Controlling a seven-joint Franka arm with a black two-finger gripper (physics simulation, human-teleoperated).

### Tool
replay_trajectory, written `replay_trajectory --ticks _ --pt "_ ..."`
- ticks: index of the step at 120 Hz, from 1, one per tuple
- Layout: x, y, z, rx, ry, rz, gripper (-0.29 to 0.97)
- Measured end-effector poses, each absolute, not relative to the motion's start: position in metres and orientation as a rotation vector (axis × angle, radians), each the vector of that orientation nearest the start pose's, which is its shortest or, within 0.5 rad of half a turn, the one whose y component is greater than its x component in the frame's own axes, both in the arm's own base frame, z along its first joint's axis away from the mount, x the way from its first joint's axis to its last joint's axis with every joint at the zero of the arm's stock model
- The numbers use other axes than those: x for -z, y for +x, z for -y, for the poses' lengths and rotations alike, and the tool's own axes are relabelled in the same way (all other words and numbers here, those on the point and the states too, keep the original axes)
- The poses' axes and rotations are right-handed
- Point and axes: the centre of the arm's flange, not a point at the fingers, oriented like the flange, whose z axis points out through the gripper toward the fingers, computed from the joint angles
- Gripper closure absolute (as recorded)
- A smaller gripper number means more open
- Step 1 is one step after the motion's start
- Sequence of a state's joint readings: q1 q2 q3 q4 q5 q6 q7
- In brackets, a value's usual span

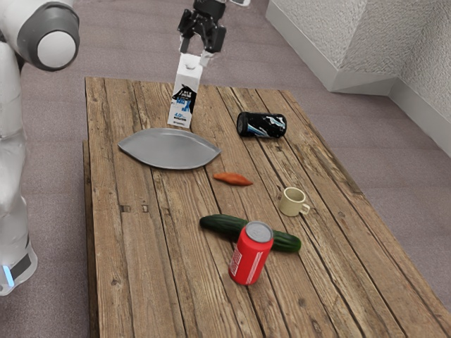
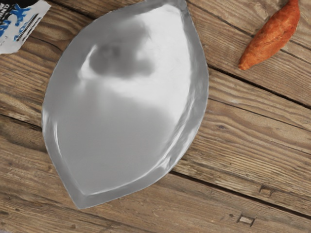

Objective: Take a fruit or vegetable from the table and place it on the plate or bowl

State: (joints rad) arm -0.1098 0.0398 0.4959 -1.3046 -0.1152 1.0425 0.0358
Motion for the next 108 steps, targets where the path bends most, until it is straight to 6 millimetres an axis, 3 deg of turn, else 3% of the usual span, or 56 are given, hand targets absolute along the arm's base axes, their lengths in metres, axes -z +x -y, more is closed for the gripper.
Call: replay_trajectory --ticks 8,15,22,30,34,42,46,52,60,64,71,80,88,98,102,108 --pt "-0.691 0.454 -0.243 -0.261 -3.195 0.742 0.02" --pt "-0.696 0.435 -0.290 -0.139 -3.154 0.887 0.02" --pt "-0.700 0.424 -0.315 -0.051 -3.121 0.960 0.02" --pt "-0.703 0.427 -0.321 0.018 -3.107 0.959 0.02" --pt "-0.715 0.432 -0.314 0.073 -3.099 0.925 0.02" --pt "-0.789 0.432 -0.275 0.307 -3.012 0.775 0.02" --pt "-0.800 0.443 -0.258 0.341 -2.986 0.709 0.02" --pt "-0.773 0.489 -0.234 0.270 -2.983 0.610 0.02" --pt "-0.705 0.571 -0.154 0.113 -3.040 0.353 0.02" --pt "-0.677 0.594 -0.131 0.054 -3.050 0.284 0.02" --pt "-0.641 0.619 -0.113 -0.009 -3.063 0.223 0.02" --pt "-0.624 0.629 -0.105 -0.023 -3.080 0.182 0.03" --pt "-0.595 0.631 -0.116 -0.086 -3.160 0.111 0.03" --pt "-0.581 0.628 -0.118 -0.131 -3.160 0.039 0.02" --pt "-0.572 0.614 -0.112 -0.173 -3.134 0.026 0.02" --pt "-0.560 0.575 -0.098 -0.203 -3.102 -0.003 0.02"
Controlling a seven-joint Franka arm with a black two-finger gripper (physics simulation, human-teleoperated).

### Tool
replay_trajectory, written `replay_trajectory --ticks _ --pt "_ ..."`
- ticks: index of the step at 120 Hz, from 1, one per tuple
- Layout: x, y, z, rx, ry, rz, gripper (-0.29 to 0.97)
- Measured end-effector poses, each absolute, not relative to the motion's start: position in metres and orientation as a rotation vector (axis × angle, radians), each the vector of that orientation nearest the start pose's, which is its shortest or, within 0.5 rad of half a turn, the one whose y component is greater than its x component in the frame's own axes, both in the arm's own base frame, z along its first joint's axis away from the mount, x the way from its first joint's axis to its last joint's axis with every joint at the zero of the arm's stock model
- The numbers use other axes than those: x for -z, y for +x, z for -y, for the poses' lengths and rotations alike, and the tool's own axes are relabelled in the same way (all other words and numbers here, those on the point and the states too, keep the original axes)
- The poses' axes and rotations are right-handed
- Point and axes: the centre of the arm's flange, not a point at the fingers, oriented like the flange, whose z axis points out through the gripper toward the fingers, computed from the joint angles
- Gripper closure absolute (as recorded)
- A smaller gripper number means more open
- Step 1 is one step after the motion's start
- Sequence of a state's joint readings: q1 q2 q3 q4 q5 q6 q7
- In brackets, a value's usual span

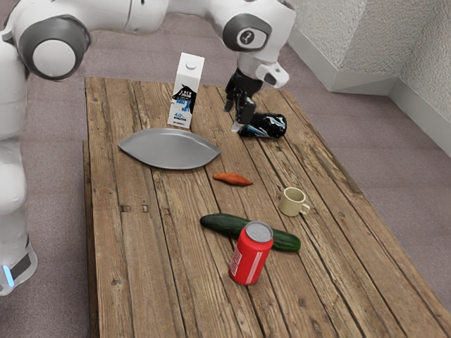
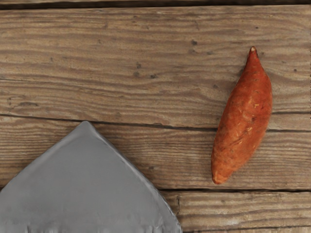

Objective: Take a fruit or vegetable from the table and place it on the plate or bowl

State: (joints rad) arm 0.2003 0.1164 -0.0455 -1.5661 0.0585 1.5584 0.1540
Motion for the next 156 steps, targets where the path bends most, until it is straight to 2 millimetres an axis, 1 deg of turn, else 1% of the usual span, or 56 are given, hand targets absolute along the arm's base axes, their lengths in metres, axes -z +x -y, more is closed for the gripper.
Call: replay_trajectory --ticks 4,6,10,13,17,32,39,44,48,53,62,70,72,75,80,84,98,112,126,131,136,146,156 --pt "-0.551 0.561 -0.088 -0.199 -3.090 -0.033 0.02" --pt "-0.542 0.556 -0.084 -0.205 -3.087 -0.049 0.02" --pt "-0.524 0.550 -0.076 -0.208 -3.081 -0.081 0.02" --pt "-0.514 0.549 -0.070 -0.191 -3.077 -0.105 0.02" --pt "-0.508 0.551 -0.063 -0.142 -3.072 -0.137 0.02" --pt "-0.500 0.571 -0.036 0.079 -3.046 -0.244 0.02" --pt "-0.485 0.578 -0.024 0.122 -3.046 -0.281 0.02" --pt "-0.477 0.580 -0.020 0.138 -3.049 -0.294 0.03" --pt "-0.475 0.581 -0.020 0.141 -3.052 -0.294 0.03" --pt "-0.473 0.582 -0.027 0.139 -3.056 -0.279 0.03" --pt "-0.471 0.582 -0.049 0.126 -3.062 -0.225 0.03" --pt "-0.458 0.584 -0.070 0.092 -3.068 -0.176 0.03" --pt "-0.458 0.585 -0.073 0.092 -3.068 -0.170 0.03" --pt "-0.464 0.589 -0.075 0.102 -3.065 -0.167 0.03" --pt "-0.481 0.594 -0.073 0.120 -3.060 -0.175 0.03" --pt "-0.489 0.595 -0.070 0.115 -3.059 -0.185 0.03" --pt "-0.494 0.589 -0.068 0.059 -3.065 -0.199 0.03" --pt "-0.487 0.584 -0.066 0.012 -3.070 -0.209 0.03" --pt "-0.481 0.584 -0.054 0.013 -3.068 -0.245 0.03" --pt "-0.475 0.583 -0.049 0.008 -3.069 -0.259 0.03" --pt "-0.465 0.581 -0.047 -0.011 -3.072 -0.266 0.03" --pt "-0.447 0.576 -0.053 -0.032 -3.078 -0.252 0.03" --pt "-0.443 0.576 -0.060 -0.015 -3.079 -0.236 0.03"
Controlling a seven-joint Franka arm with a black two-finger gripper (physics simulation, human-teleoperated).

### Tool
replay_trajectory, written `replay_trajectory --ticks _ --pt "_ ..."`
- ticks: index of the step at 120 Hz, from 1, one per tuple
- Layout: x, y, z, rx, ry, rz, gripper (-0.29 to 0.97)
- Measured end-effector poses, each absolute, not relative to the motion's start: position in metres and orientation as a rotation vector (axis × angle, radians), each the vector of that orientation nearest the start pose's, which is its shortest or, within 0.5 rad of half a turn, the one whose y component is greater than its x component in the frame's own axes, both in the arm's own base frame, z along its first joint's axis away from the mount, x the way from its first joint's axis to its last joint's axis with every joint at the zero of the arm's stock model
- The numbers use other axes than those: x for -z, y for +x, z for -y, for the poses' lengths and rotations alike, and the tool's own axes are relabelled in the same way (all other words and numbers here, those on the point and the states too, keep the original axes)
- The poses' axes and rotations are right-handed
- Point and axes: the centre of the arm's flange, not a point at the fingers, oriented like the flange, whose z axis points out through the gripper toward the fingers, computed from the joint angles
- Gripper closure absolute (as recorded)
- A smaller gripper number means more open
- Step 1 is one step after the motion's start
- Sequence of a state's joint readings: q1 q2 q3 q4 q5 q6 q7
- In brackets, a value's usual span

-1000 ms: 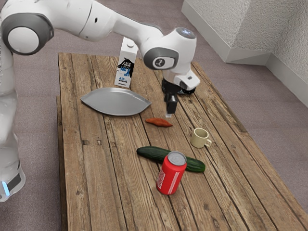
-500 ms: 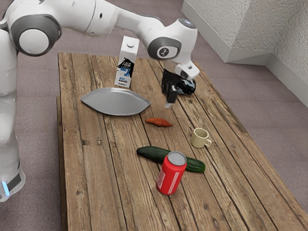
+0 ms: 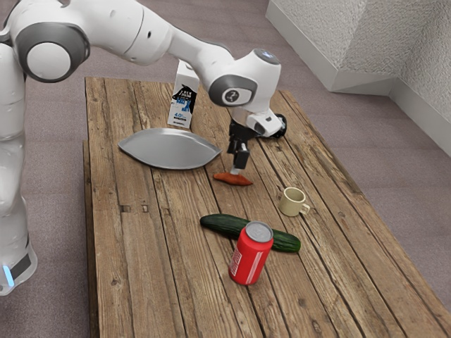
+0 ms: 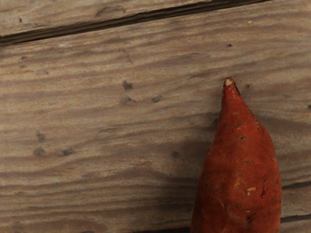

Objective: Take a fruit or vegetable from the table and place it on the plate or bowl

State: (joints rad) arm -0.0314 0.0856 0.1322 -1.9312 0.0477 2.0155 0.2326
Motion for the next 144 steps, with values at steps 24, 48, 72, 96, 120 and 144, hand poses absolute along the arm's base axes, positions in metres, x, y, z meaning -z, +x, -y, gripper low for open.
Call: replay_trajectory --ticks 24,48,72,96,120,144 --pt "-0.443 0.579 -0.055 0.025 -3.075 -0.252 0.03" --pt "-0.439 0.580 -0.038 0.028 -3.072 -0.297 0.03" --pt "-0.432 0.577 -0.039 -0.009 -3.076 -0.293 0.03" --pt "-0.427 0.575 -0.032 -0.032 -3.076 -0.309 0.03" --pt "-0.419 0.580 -0.035 -0.027 -3.075 -0.300 0.05" --pt "-0.421 0.583 -0.036 0.002 -3.071 -0.295 0.22"
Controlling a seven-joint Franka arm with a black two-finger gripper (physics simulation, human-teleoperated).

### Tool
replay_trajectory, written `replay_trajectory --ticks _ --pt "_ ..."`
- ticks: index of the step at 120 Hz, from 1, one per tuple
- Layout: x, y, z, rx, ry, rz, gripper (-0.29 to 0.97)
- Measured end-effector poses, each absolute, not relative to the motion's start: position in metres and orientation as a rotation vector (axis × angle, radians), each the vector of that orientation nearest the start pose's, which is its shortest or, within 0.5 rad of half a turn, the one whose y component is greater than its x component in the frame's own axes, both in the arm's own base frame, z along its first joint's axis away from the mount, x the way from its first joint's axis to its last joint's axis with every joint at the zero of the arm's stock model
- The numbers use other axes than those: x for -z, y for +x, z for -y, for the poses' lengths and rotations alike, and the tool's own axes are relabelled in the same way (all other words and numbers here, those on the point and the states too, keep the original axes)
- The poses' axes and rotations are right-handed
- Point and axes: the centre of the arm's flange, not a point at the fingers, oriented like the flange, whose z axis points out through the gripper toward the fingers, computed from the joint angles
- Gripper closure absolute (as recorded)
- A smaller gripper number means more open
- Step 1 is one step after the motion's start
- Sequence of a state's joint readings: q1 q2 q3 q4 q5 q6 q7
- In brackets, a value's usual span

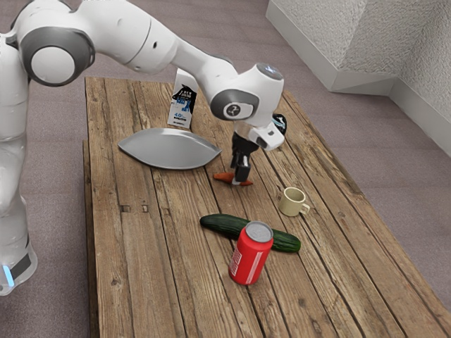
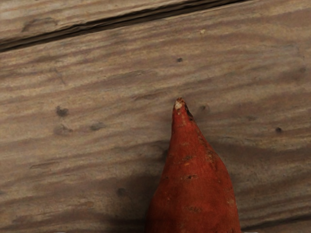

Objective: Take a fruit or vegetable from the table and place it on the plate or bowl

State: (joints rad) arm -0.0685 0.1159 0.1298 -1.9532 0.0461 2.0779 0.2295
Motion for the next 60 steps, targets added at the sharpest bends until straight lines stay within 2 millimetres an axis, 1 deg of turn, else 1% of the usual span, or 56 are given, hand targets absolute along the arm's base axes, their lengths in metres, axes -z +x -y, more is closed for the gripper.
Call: replay_trajectory --ticks 9,20,31,41,50,60 --pt "-0.415 0.584 -0.037 -0.005 -3.072 -0.291 0.26" --pt "-0.413 0.585 -0.037 -0.001 -3.071 -0.290 0.31" --pt "-0.415 0.586 -0.036 0.008 -3.070 -0.284 0.43" --pt "-0.423 0.586 -0.036 0.023 -3.068 -0.276 0.51" --pt "-0.435 0.587 -0.034 0.030 -3.063 -0.272 0.54" --pt "-0.442 0.584 -0.034 0.002 -3.062 -0.258 0.55"
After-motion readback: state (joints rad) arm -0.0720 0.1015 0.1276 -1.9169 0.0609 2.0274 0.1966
